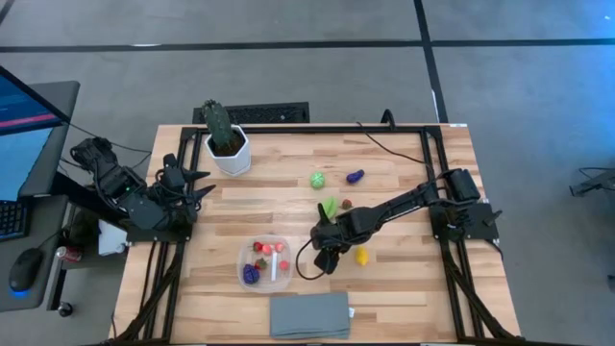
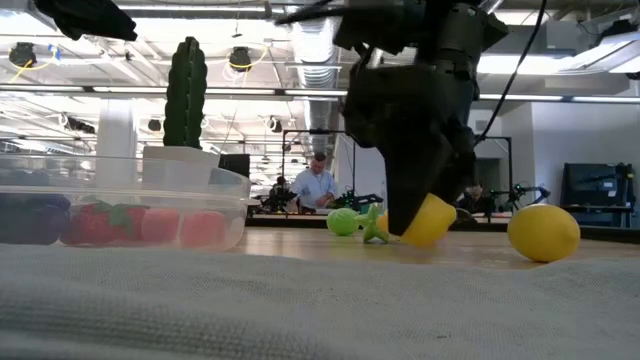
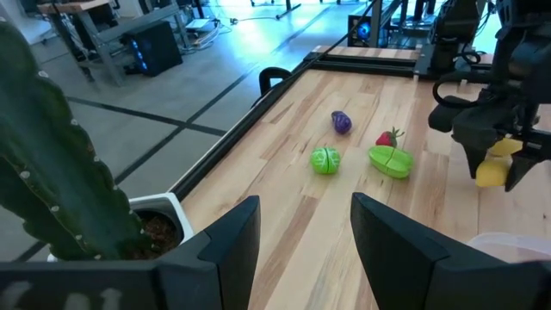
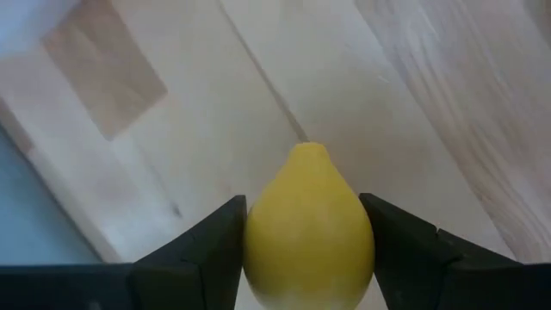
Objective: Pick and placing Produce into tupperware
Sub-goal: Put the left lemon into the transparent bin
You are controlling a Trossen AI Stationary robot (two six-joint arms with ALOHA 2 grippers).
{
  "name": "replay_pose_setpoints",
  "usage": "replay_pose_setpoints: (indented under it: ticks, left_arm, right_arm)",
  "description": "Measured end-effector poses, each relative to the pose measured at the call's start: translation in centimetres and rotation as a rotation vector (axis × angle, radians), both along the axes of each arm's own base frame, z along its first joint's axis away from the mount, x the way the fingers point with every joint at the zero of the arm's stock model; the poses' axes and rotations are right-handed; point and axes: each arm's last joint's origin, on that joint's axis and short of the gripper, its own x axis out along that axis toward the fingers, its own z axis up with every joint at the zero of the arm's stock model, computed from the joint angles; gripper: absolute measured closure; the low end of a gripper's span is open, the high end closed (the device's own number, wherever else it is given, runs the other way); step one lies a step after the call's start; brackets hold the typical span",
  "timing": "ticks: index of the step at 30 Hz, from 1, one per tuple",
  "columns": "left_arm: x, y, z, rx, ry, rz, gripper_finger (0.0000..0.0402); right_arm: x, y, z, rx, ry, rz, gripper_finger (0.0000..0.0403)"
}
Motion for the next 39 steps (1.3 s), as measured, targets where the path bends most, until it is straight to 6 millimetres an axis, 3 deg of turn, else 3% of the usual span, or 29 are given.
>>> replay_pose_setpoints:
  ticks: [13, 27, 39]
  left_arm:
    - [0.1, -0.1, 0.2, -0.016, -0.02, -0.001, 0.0228]
    - [0.2, -0.2, 0.3, -0.028, -0.036, -0.003, 0.0228]
    - [0.2, -0.2, 0.3, -0.032, -0.038, -0.005, 0.0228]
  right_arm:
    - [2.1, -0.1, 2.9, 0.003, -0.118, 0.055, 0.0167]
    - [5.5, 0.5, 8.5, -0.013, -0.429, 0.185, 0.0168]
    - [7.6, -0.5, 8.8, -0.044, -0.618, 0.119, 0.0168]
